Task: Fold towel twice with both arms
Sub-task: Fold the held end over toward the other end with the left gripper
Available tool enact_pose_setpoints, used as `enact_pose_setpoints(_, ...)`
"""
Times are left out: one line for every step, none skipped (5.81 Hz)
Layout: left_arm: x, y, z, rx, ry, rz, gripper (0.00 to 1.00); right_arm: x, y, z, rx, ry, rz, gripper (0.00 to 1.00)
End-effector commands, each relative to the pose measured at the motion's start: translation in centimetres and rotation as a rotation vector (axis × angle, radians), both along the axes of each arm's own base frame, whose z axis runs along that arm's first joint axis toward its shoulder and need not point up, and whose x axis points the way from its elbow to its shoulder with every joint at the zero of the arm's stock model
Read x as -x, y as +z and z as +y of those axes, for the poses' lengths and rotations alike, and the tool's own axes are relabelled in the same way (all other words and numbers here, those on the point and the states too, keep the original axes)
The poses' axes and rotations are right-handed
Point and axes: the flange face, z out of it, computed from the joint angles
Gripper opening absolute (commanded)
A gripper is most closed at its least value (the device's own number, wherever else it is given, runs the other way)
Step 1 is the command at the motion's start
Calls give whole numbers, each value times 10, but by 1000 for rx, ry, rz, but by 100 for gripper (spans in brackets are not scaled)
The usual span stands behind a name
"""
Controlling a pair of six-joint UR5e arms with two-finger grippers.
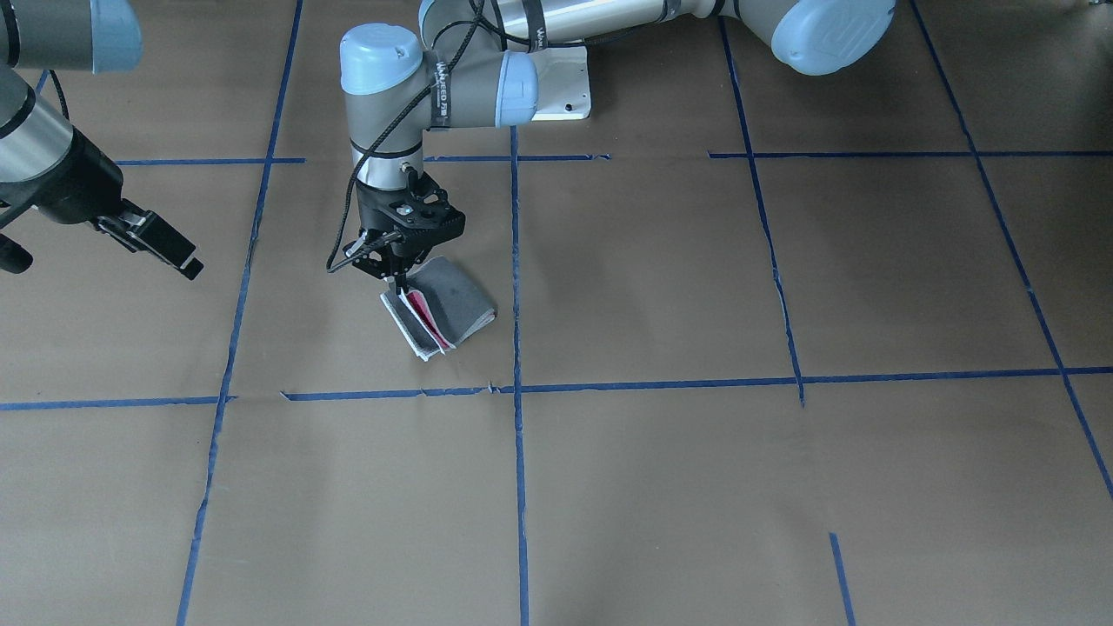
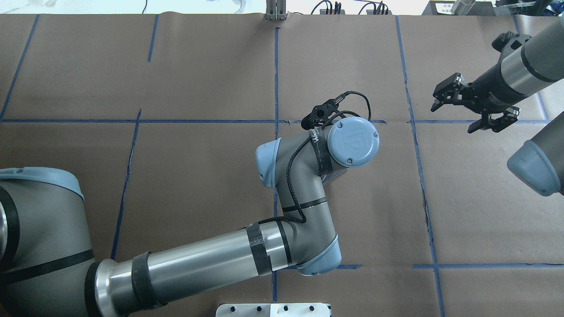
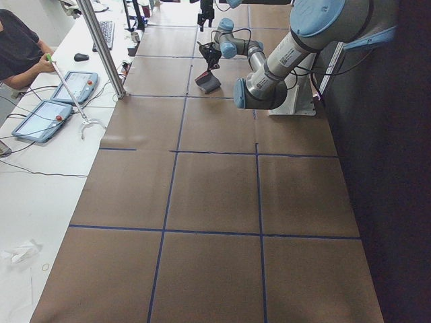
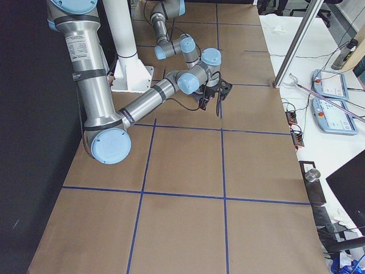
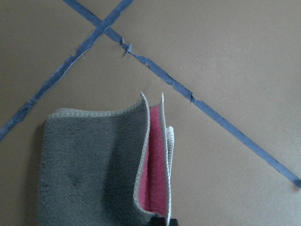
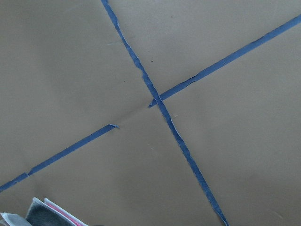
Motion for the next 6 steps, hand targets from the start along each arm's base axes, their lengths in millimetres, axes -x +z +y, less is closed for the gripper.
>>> enact_pose_setpoints(-3, -16, 4, -77, 38, 28, 100, -6, 3, 5, 3, 5, 3, 100)
enact_pose_setpoints(8, -7, 10, -97, 41, 70, 100, -8, 5, 5, 3, 7, 4, 100)
enact_pose_setpoints(34, 0, 21, -113, 47, 117, 100, -10, 5, 4, 3, 11, 4, 100)
enact_pose_setpoints(62, 11, 30, -125, 46, 147, 100, -13, 4, 4, 0, 16, 2, 100)
enact_pose_setpoints(95, 36, 39, -134, 75, 135, 100, -17, 8, 2, -34, -9, 12, 100)
enact_pose_setpoints(139, 54, 33, -193, 135, 72, 100, -35, 23, -1, -90, -47, 36, 100)
